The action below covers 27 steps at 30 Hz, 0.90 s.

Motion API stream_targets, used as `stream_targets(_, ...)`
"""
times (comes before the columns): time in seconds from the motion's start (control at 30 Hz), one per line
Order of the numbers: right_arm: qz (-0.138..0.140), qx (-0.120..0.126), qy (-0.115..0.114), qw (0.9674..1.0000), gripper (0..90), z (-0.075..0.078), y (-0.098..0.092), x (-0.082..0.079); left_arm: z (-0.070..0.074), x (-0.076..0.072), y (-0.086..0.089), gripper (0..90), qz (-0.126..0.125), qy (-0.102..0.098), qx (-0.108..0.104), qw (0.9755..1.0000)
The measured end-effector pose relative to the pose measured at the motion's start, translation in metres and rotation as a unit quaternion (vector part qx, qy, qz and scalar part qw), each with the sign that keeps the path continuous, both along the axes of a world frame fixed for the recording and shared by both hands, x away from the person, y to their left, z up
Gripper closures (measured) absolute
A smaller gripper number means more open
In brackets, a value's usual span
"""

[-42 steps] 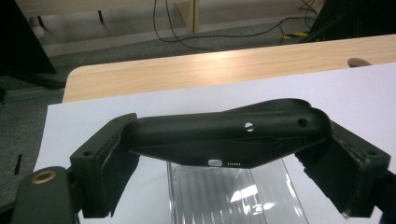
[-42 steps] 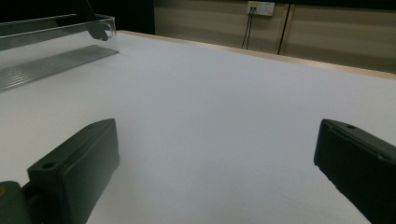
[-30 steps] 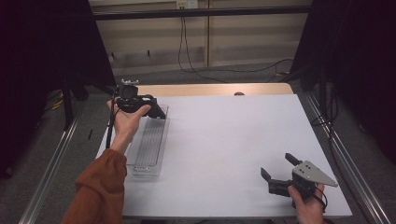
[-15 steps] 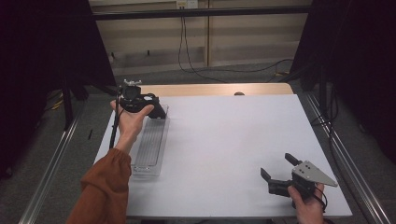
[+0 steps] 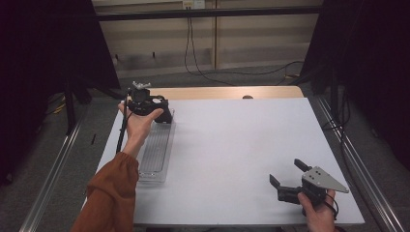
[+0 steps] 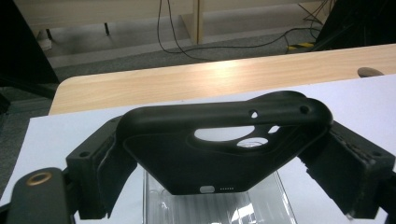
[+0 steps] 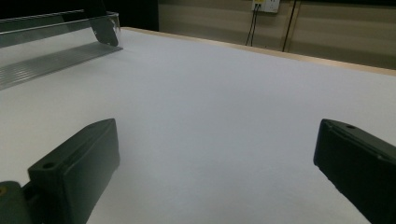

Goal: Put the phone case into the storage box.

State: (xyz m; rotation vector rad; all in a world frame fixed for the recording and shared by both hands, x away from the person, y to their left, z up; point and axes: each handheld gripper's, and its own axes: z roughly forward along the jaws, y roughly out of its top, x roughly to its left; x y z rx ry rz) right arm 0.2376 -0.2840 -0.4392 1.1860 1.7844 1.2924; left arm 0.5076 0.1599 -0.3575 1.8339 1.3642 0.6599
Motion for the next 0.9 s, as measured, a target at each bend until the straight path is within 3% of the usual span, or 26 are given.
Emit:
stream_targets(0.4,0.002,0.000,0.002,1.0000,0.0,0.000,0.000,0.000,0.000,0.004,-0.004,12.0,-0.021,0.011,0.005,0.9997)
stream_targets(0.9,0.005,0.002,0.004,1.0000,0.0,-0.001,-0.001,0.001,-0.002,0.012,-0.002,11.0,-0.020,0.006,-0.007,0.9998)
